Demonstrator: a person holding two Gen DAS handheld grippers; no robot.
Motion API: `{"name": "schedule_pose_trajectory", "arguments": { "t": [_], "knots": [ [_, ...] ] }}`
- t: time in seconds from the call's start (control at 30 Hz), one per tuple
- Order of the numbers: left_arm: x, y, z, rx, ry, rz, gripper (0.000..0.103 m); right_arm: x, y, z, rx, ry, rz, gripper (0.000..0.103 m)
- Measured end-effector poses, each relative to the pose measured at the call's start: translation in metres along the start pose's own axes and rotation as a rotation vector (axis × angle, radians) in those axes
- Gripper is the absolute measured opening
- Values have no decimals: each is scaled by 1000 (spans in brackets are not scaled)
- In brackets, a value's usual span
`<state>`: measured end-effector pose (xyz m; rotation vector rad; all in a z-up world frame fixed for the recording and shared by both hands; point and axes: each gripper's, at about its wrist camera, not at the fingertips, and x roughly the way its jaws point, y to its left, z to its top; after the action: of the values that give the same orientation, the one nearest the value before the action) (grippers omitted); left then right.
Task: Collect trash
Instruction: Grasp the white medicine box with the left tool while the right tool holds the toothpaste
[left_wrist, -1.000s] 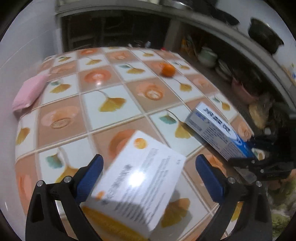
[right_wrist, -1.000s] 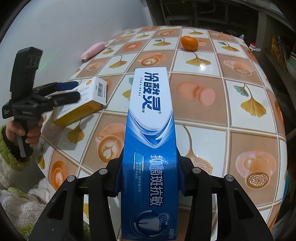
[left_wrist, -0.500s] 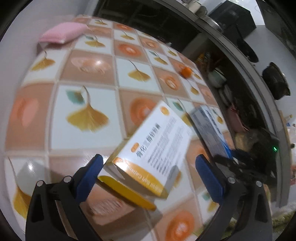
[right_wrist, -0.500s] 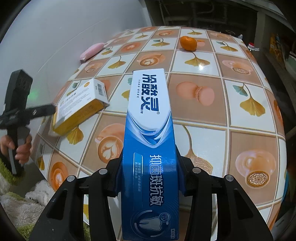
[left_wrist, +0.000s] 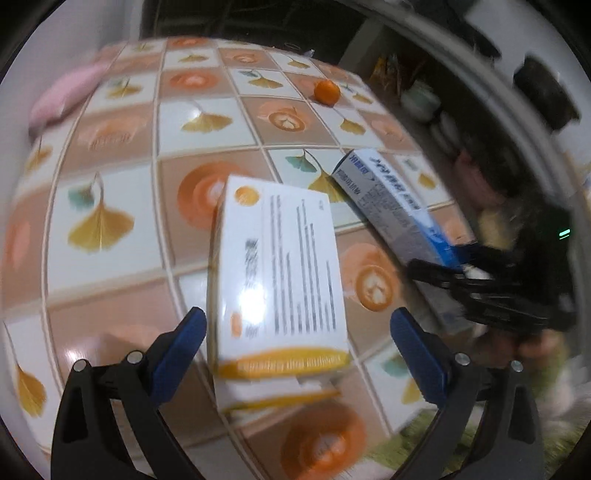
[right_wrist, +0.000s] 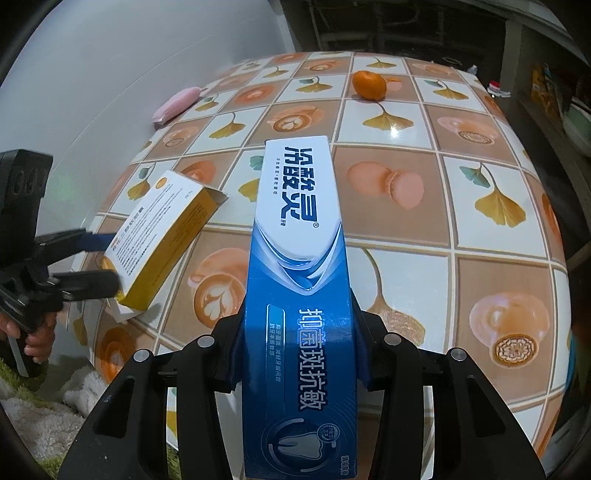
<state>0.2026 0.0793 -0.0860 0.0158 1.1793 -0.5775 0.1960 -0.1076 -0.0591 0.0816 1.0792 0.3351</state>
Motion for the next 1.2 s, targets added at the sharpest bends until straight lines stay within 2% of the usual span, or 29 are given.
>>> {"name": "schedule_pose_trajectory", "arguments": {
  "t": [0.1,0.4,0.63,0.8,1.03,1.2],
  "knots": [
    [15,-11,5,72,16,100,98,-1,-1,-1,12,1,-6,43],
    [38,-25,8,201,1,245,98,-5,-6,-5,30,7,-44,44],
    [41,-23,16,183,-23,259,97,-5,-8,-4,53,5,-36,47],
    [39,-23,16,176,-43,264,91,-4,-8,-4,50,0,-51,47],
    [34,-20,15,169,-60,267,75,-2,-1,-4,25,-4,-96,45],
    [32,-19,15,173,-64,268,73,-2,1,-4,25,-11,-105,44]
  ]
}}
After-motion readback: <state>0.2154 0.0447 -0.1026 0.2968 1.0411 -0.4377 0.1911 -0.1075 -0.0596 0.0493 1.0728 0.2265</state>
